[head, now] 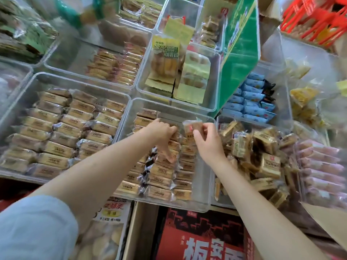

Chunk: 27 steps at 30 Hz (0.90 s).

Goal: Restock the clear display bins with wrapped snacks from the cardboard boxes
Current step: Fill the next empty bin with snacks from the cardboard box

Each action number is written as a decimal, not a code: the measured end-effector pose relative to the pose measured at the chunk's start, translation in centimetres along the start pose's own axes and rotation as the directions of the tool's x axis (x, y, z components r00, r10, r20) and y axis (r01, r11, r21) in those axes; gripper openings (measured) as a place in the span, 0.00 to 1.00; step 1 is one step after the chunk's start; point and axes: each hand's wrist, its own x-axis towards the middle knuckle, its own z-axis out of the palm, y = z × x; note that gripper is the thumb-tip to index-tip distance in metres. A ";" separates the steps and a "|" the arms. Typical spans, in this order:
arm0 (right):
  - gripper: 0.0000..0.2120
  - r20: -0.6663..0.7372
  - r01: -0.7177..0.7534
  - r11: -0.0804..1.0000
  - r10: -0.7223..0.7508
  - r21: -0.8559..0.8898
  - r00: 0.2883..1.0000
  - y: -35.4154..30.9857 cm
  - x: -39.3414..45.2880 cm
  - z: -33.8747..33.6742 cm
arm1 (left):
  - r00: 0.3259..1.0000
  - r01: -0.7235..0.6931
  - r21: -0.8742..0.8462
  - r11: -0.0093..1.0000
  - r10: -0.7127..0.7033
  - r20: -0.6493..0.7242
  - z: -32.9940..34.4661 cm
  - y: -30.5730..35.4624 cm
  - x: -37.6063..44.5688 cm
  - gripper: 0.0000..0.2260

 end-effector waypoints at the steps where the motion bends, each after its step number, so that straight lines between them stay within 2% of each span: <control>1: 0.10 0.005 -0.011 1.000 0.011 -0.012 1.000 -0.1 0.5 0.4 | 1.000 0.001 0.002 1.000 -0.001 0.014 -0.2 0.1 -0.1 0.54; 3: 0.11 0.011 -0.016 0.998 0.016 -0.054 1.000 -0.2 1.6 1.1 | 1.000 0.016 0.048 0.999 -0.017 0.025 -0.7 0.4 -0.3 0.52; 6: 0.14 0.027 0.007 0.992 -0.003 -0.126 1.000 -0.6 2.9 1.9 | 0.999 0.038 0.230 0.972 -0.036 -0.012 -1.0 0.8 -0.8 0.53; 9: 0.17 0.067 0.031 0.993 -0.023 -0.116 0.998 -1.1 3.8 2.9 | 0.998 0.019 0.274 0.962 -0.001 -0.064 0.1 0.5 -1.4 0.55; 14: 0.16 0.197 0.121 0.984 -0.094 -0.128 0.976 -1.6 4.5 4.2 | 0.968 0.027 0.148 0.989 0.011 -0.249 3.0 -0.7 -3.2 0.51; 18: 0.18 0.301 0.177 0.975 -0.131 -0.133 0.945 -1.5 5.1 4.3 | 0.869 0.057 0.015 0.998 -0.042 -0.493 6.1 -0.1 -4.7 0.47; 19: 0.18 0.326 0.192 0.970 -0.134 -0.150 0.936 -1.5 5.2 4.5 | 0.858 0.062 -0.005 0.998 -0.055 -0.510 6.5 0.3 -4.7 0.47; 21: 0.19 0.366 0.217 0.966 -0.154 -0.139 0.918 -1.8 5.1 4.8 | 0.879 0.058 -0.027 0.998 -0.064 -0.472 6.4 0.9 -4.2 0.48; 22: 0.20 0.380 0.197 0.975 -0.144 -0.103 0.914 -1.9 5.0 5.0 | 0.897 0.053 -0.046 0.998 -0.068 -0.438 6.2 1.1 -3.8 0.48; 24: 0.21 0.368 0.043 0.998 -0.057 0.046 0.928 -1.9 4.4 5.2 | 0.917 0.060 -0.075 0.995 -0.085 -0.389 5.9 1.4 -3.0 0.49; 25: 0.21 0.310 -0.053 0.989 0.009 0.135 0.951 -1.7 3.8 5.3 | 0.923 0.067 -0.072 0.995 -0.089 -0.376 5.9 1.4 -2.8 0.48; 27: 0.17 0.081 -0.209 0.950 0.195 0.232 0.977 -0.9 1.9 5.8 | 0.928 0.073 -0.057 0.996 -0.088 -0.361 6.2 1.4 -2.6 0.49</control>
